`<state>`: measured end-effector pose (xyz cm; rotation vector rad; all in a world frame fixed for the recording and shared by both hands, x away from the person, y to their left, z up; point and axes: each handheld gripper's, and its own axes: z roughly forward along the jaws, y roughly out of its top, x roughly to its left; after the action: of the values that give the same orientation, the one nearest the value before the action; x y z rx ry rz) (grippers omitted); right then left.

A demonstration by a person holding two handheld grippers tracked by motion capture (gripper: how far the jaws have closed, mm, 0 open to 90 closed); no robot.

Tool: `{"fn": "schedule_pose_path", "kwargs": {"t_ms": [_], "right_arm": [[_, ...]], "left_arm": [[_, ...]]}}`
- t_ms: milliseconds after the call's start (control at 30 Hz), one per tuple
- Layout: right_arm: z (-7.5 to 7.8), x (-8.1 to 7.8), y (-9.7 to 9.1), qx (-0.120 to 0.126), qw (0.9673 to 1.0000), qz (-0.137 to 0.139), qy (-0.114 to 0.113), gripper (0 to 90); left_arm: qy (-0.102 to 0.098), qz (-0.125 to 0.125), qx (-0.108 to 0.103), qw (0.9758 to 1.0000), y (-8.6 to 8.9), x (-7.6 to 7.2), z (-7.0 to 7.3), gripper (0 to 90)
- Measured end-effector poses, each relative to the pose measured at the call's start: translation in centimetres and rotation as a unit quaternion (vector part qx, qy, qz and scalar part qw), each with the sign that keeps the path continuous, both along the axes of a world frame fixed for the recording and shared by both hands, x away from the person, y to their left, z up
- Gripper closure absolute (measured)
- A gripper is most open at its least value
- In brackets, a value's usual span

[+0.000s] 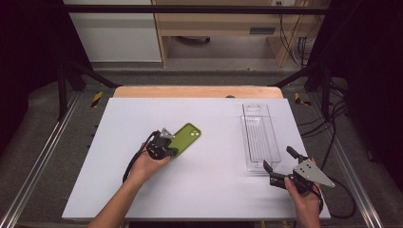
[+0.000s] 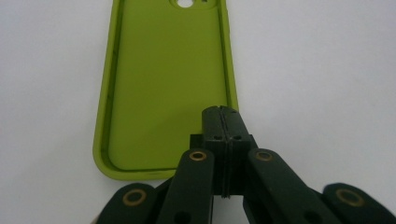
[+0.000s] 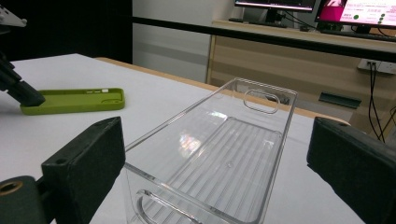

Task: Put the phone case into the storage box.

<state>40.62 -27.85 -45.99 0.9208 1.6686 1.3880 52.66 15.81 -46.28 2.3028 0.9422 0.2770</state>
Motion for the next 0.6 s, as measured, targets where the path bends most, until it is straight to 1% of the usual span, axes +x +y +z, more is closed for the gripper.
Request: {"fn": "schedule_pose_path", "kwargs": {"t_ms": [33,67,100,133,167,200,233,300,333,400,433,467,500,533,567,600], "right_arm": [[0.0,0.0,0.0,-0.002,1.0000,-0.001,-0.001,4.9],[0.0,0.0,0.0,-0.002,1.0000,-0.001,-0.001,4.9],[0.0,0.0,0.1,-0.001,1.0000,0.000,0.000,4.9],[0.0,0.0,0.1,-0.003,1.0000,-0.001,0.002,4.9],[0.0,0.0,0.1,-0.003,1.0000,-0.001,0.003,4.9],[0.0,0.0,0.1,-0.003,1.0000,-0.001,0.003,4.9],[-0.1,0.0,0.1,-0.004,1.0000,-0.002,0.003,5.0],[-0.1,0.0,0.1,-0.004,1.0000,-0.002,0.004,5.0],[-0.1,0.0,0.1,-0.004,1.0000,-0.002,0.004,5.0],[-0.1,0.0,0.1,-0.005,1.0000,-0.001,0.004,5.0],[-0.1,0.0,0.2,-0.008,1.0000,0.000,0.003,5.0],[-0.1,0.0,0.2,-0.009,1.0000,0.000,0.004,5.0],[-0.1,0.0,0.3,-0.011,0.9999,0.001,0.004,5.0],[-0.1,0.0,0.3,-0.011,0.9999,0.001,0.004,5.0],[-0.1,0.0,0.3,-0.014,0.9999,0.001,0.004,5.0],[-0.1,0.0,0.3,-0.014,0.9999,0.001,0.004,5.0]], "left_arm": [[0.005,-0.004,0.000,1.0000,0.1,-0.4,0.0,90.0],[0.005,-0.004,0.000,1.0000,0.1,-0.4,0.0,90.0],[0.008,-0.009,0.002,0.9999,0.2,-0.9,0.1,90.0],[0.008,-0.009,0.002,0.9999,0.2,-0.9,0.1,90.0],[0.008,-0.015,0.005,0.9998,0.4,-1.4,0.1,90.0],[0.008,-0.015,0.005,0.9998,0.4,-1.4,0.1,90.0],[0.009,-0.020,0.004,0.9998,0.5,-2.0,0.1,90.0],[0.011,-0.023,0.002,0.9997,0.8,-2.7,0.1,90.0],[0.011,-0.023,0.002,0.9997,0.8,-2.7,0.1,90.0],[0.012,-0.026,0.000,0.9996,1.1,-3.5,0.1,90.0],[0.013,-0.028,-0.002,0.9995,1.4,-4.2,0.0,90.0],[0.013,-0.028,-0.002,0.9995,1.4,-4.2,0.0,90.0],[0.014,-0.031,-0.006,0.9994,1.7,-5.1,0.0,90.0],[0.014,-0.031,-0.006,0.9994,1.7,-5.1,0.0,90.0],[0.016,-0.035,-0.005,0.9992,2.1,-6.0,0.0,90.0],[0.016,-0.035,-0.005,0.9992,2.1,-6.0,0.0,90.0]]}}
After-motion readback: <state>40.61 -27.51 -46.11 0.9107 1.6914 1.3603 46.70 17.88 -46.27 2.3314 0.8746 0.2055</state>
